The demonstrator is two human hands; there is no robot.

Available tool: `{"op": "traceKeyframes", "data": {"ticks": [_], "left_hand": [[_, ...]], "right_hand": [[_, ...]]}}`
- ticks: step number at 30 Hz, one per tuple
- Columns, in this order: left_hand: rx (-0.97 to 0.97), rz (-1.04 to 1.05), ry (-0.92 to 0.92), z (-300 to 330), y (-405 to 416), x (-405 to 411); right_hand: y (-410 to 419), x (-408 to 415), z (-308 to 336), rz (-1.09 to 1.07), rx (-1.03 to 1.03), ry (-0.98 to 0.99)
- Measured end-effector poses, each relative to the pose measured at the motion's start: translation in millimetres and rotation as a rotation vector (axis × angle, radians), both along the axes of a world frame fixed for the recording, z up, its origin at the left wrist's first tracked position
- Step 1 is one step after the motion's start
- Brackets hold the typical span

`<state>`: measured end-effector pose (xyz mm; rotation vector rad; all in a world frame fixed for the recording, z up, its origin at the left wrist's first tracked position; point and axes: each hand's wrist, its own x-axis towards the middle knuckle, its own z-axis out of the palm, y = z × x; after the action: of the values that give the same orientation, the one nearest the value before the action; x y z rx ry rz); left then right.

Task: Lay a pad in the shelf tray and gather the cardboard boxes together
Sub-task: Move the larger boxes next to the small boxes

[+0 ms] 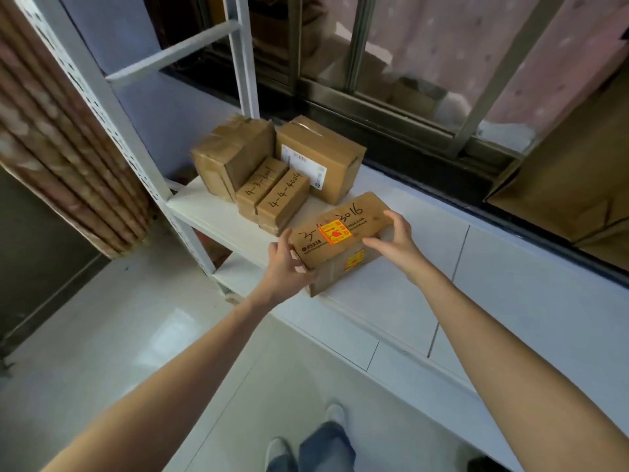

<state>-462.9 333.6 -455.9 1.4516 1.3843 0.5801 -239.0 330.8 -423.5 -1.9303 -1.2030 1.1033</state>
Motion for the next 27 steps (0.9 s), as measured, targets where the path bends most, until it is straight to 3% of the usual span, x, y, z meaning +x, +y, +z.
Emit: {"op": "traceKeyframes", "data": {"ticks": [4,6,9,11,13,16,27], "left_hand": [[0.052,-0.105,0.179,-0.3,19.9,-6.9],[0.14,-0.237,0.402,0.4,25.8,-11.1],[0.359,-0.228,0.683,7.9,27.3,-9.5],[0.482,-0.246,0.705,10.3,29.5,-5.3],[0.574,-0.394,0.75,9.4,31.1,-0.1],[0.544,-0.583,0.873,0.9,33.6,2.5],[0.521,-0.583,0.956,-1.6,54.2,3.7]], "right_hand": [[22.5,-11.4,-1.1,-0.025,0.017,0.033],[30.4,-22.4,-1.8,0.013,-0.001,0.052],[31.9,-42.6,-4.0,0.117,-0.06,-0.1],[29.2,-53.5,-8.1,0.152,-0.044,-0.154],[28.1,-62.3,-12.8,0.205,-0.036,-0.125],[32.4,-68.3,-17.6,0.265,-0.062,-0.125],[49.1,-72.3,-20.9,0.291,-0.095,-0.125]]}}
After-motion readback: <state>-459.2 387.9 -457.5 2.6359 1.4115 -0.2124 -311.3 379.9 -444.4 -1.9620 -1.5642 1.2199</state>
